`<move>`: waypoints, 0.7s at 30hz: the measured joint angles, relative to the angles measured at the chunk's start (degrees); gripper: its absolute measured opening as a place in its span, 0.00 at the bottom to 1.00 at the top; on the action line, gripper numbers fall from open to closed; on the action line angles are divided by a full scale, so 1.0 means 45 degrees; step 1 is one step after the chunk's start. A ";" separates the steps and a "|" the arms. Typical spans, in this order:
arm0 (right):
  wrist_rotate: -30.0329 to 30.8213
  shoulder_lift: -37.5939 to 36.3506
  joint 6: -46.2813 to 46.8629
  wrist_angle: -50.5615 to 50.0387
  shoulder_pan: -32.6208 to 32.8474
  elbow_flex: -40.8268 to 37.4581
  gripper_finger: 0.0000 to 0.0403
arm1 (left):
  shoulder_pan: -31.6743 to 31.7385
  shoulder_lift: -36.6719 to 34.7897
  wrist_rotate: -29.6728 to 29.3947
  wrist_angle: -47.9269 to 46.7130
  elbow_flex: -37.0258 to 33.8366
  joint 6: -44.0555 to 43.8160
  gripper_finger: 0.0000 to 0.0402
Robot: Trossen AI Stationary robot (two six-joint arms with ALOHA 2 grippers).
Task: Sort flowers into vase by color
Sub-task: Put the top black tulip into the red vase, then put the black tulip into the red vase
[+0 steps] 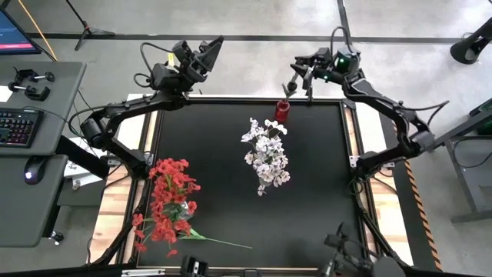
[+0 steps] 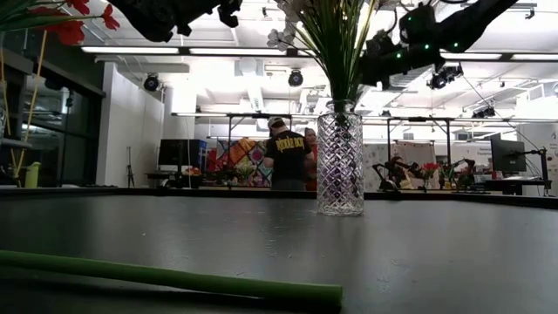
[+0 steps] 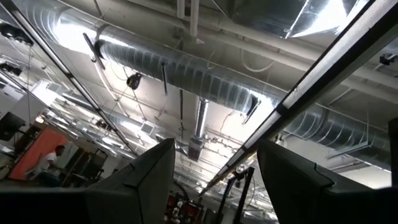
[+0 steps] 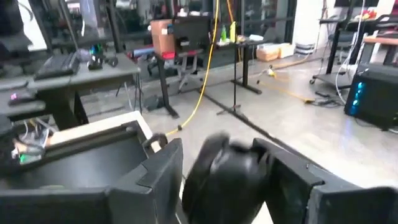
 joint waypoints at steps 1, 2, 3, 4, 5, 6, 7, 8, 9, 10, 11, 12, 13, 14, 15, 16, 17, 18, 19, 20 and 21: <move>-0.0010 -0.0092 0.0130 0.0135 -0.0022 0.0000 0.46 | 0.0000 0.0000 0.0109 -0.0058 0.0000 0.0000 0.54; -0.0013 -0.0197 0.0259 0.0286 -0.0045 0.0000 0.46 | 0.0000 0.0000 0.0279 -0.0102 0.0000 -0.0005 0.54; -0.0022 -0.0302 0.0377 0.0452 -0.0045 0.0000 0.46 | 0.0000 0.0000 0.0395 -0.0135 0.0000 -0.0018 0.54; -0.0041 -0.0377 0.0409 0.0691 -0.0045 0.0000 0.46 | 0.0004 0.0000 0.0569 -0.0161 0.0000 -0.0142 0.54; -0.0079 -0.0459 0.0465 0.0900 -0.0045 0.0000 0.46 | 0.0014 0.0000 0.0743 -0.0163 0.0000 -0.0364 0.54; -0.0135 -0.0517 0.0665 0.1155 -0.0045 0.0000 0.46 | 0.0072 0.0000 0.0960 -0.0162 0.0000 -0.0637 0.54; -0.0164 -0.0548 0.0852 0.1469 -0.0045 0.0000 0.46 | 0.0136 0.0000 0.1202 -0.0159 0.0000 -0.0912 0.54; -0.0164 -0.0594 0.1117 0.1726 -0.0045 0.0000 0.46 | 0.0203 0.0000 0.1417 -0.0153 0.0000 -0.1164 0.54; -0.0164 -0.0625 0.1421 0.2033 -0.0045 0.0000 0.46 | 0.0291 0.0000 0.1611 -0.0153 0.0000 -0.1366 0.54; -0.0164 -0.0670 0.1786 0.2333 -0.0045 0.0000 0.46 | 0.0381 0.0000 0.1761 -0.0154 0.0000 -0.1474 0.54; -0.0166 -0.0710 0.2155 0.2617 -0.0045 0.0000 0.46 | 0.0496 0.0000 0.1844 -0.0135 0.0000 -0.1535 0.54; -0.0164 -0.0767 0.2576 0.2901 -0.0045 0.0000 0.46 | 0.0602 -0.0002 0.1884 -0.0116 0.0000 -0.1554 0.54; -0.0176 -0.0833 0.2987 0.3171 -0.0045 0.0000 0.46 | 0.0727 -0.0013 0.1891 -0.0117 0.0000 -0.1544 0.54; -0.0294 -0.0898 0.3457 0.3510 -0.0035 0.0000 0.46 | 0.0846 -0.0027 0.1918 -0.0118 0.0000 -0.1473 0.54; -0.0502 -0.0975 0.3912 0.3817 -0.0011 0.0000 0.46 | 0.0971 -0.0034 0.1934 -0.0120 0.0000 -0.1395 0.54; -0.0793 -0.1065 0.4420 0.4124 0.0049 0.0000 0.46 | 0.1094 -0.0034 0.1935 -0.0123 0.0000 -0.1341 0.54; -0.1114 -0.1153 0.4926 0.4421 0.0139 0.0000 0.46 | 0.1213 -0.0034 0.1938 -0.0201 0.0016 -0.1335 0.54; -0.1452 -0.1267 0.5449 0.4632 0.0265 0.0000 0.46 | 0.1292 -0.0034 0.1995 -0.0583 0.0112 -0.1297 0.54; -0.1812 -0.1364 0.5922 0.4849 0.0427 0.0000 0.46 | 0.1317 -0.0034 0.2114 -0.1295 0.0312 -0.1097 0.54; -0.2123 -0.1464 0.6367 0.4991 0.0625 0.0005 0.46 | 0.1258 -0.0034 0.2417 -0.2363 0.0595 -0.0742 0.54; -0.2441 -0.1554 0.6775 0.5105 0.0862 0.0005 0.46 | 0.1092 -0.0034 0.2772 -0.3561 0.0935 -0.0201 0.54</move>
